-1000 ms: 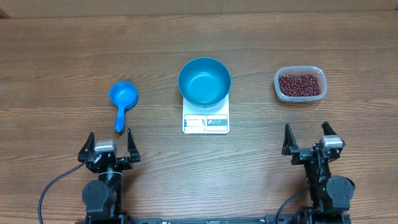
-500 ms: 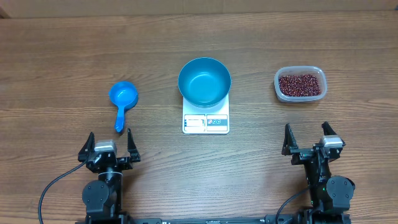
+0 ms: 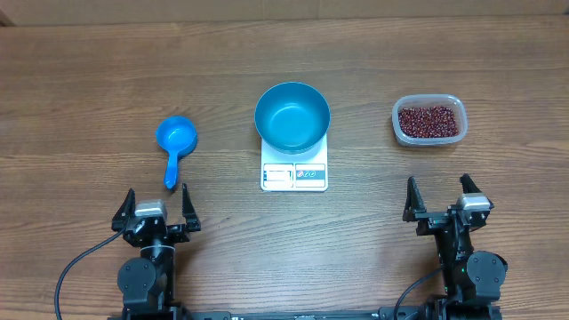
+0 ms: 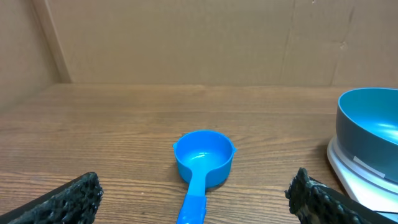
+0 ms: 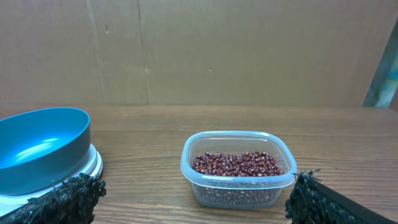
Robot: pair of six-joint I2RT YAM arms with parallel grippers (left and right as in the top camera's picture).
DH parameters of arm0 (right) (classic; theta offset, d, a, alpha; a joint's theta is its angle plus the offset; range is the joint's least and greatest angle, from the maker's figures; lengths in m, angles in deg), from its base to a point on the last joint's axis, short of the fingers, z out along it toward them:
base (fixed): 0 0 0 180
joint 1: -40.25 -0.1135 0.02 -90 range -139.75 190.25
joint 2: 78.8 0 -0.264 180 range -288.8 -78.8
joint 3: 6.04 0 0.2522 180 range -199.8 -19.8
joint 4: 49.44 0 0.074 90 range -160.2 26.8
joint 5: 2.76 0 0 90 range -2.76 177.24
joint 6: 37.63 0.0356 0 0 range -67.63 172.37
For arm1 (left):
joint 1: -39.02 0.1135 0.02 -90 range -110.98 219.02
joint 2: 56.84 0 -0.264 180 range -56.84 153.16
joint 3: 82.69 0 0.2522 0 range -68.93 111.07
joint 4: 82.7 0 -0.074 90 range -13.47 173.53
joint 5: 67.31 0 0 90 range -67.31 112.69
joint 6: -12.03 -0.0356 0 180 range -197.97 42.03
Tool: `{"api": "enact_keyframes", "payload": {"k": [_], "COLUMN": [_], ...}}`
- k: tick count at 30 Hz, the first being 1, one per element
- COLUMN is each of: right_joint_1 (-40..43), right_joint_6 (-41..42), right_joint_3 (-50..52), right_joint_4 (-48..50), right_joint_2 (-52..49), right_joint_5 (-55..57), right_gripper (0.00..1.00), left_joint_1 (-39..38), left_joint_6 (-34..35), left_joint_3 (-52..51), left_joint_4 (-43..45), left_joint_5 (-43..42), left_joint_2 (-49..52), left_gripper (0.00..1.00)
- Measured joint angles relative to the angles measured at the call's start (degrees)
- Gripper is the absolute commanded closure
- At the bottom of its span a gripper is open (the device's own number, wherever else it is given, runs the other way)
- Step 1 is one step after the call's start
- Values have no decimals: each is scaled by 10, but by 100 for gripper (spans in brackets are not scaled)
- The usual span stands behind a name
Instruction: Scoop item into bowl and weigh 150g on scale
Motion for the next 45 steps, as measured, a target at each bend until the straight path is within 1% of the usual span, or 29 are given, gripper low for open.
{"api": "enact_keyframes", "payload": {"k": [45], "right_joint_1": [0], "right_joint_6": [0], "right_joint_3": [0], "right_joint_4": [0], "right_joint_2": [0], "right_joint_5": [0], "right_gripper": [0], "left_joint_1": [0], "left_joint_6": [0], "left_joint_3": [0], "left_joint_4": [-1], "left_joint_5": [-9], "left_joint_2": [0], "left_gripper": [0]}}
